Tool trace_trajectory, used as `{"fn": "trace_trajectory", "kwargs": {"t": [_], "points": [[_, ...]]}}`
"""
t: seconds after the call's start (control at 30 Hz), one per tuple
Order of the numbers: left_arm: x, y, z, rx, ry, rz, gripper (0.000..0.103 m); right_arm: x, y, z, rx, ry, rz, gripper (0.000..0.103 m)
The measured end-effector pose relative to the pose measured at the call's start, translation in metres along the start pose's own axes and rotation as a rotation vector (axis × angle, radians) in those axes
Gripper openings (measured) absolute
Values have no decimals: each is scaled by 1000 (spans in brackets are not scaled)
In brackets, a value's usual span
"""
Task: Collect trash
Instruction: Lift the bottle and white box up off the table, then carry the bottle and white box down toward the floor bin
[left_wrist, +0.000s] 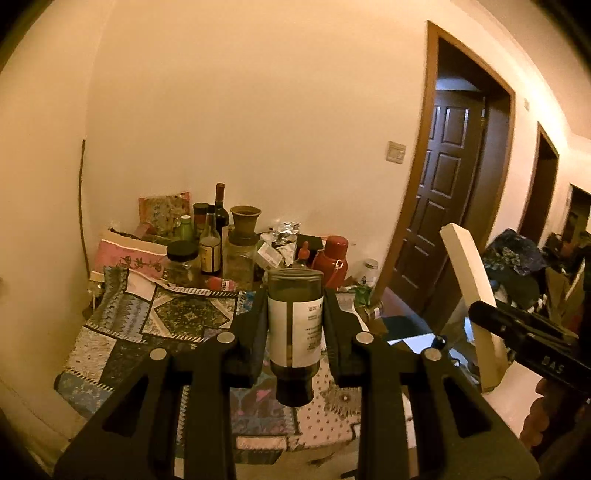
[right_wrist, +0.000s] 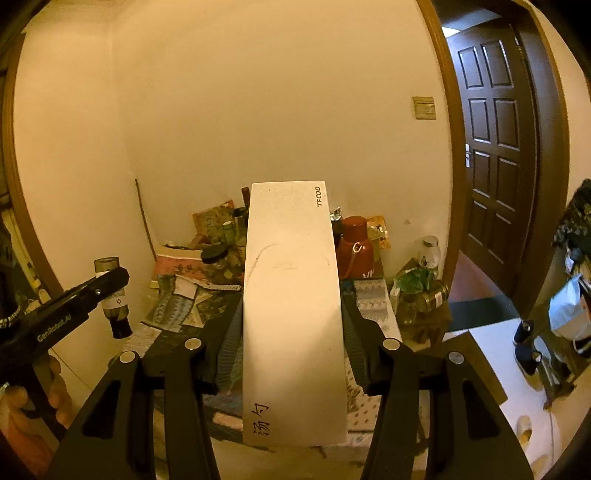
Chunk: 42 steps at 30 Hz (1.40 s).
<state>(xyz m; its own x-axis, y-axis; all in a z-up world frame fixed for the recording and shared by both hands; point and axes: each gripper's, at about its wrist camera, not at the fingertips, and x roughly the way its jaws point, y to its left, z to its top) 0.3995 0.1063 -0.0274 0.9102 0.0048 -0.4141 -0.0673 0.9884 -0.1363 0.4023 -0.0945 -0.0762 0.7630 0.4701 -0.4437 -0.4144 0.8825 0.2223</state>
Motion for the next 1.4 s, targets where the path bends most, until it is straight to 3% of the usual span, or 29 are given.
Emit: {"fn": "trace_trajectory", "kwargs": {"t": [0.4, 0.7, 1.0, 1.4], "points": [[-111, 46, -51, 59, 25, -67, 27, -62, 73, -60, 72, 5, -50, 48], [-149, 64, -90, 63, 102, -137, 27, -89, 100, -95, 95, 73, -100, 48], [-139, 66, -128, 25, 210, -171, 27, -82, 95, -126, 102, 201, -147, 48], [-58, 48, -222, 20, 459, -117, 27, -34, 51, -222, 161, 445, -118, 48]]}}
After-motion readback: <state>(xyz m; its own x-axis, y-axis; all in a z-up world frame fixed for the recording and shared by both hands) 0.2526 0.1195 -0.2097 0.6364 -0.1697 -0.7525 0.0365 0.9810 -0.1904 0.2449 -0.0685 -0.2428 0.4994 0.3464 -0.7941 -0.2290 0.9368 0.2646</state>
